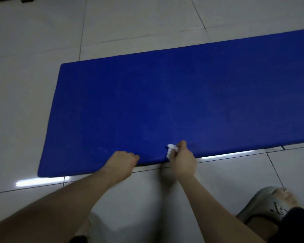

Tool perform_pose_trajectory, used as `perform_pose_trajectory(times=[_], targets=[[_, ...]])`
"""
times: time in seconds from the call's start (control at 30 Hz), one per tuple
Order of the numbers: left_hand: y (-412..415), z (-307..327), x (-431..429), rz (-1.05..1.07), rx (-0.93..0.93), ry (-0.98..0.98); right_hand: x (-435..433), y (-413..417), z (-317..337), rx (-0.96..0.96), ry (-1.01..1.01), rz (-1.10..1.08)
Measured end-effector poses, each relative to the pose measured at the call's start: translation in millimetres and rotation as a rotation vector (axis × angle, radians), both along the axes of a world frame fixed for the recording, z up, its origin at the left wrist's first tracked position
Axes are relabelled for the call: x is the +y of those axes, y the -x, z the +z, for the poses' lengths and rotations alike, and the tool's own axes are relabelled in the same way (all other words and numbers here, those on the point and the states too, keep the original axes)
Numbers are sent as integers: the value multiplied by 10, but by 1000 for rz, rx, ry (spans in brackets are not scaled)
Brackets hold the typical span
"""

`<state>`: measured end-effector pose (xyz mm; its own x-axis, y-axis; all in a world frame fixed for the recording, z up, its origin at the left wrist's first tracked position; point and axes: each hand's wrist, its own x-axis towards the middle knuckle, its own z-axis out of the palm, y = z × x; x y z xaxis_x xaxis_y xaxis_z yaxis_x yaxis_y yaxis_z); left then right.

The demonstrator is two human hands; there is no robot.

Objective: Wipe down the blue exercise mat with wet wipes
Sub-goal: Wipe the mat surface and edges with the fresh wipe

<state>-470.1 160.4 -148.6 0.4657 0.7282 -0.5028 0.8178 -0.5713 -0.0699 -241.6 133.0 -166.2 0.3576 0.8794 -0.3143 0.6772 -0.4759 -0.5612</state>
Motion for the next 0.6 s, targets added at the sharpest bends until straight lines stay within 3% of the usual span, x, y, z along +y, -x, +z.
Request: perform_pose_trajectory(times=[0.1, 0.17, 0.33, 0.6], targets=[[545, 40, -11, 118, 64, 29, -20, 512, -10, -94, 21, 274], [799, 18, -31, 229, 26, 52, -25, 670, 5, -177, 21, 317], [732, -106, 101, 623, -275, 213, -99, 294, -122, -157, -46, -43], [633, -223, 362, 627, -87, 381, -146, 436, -158, -46, -74, -83]])
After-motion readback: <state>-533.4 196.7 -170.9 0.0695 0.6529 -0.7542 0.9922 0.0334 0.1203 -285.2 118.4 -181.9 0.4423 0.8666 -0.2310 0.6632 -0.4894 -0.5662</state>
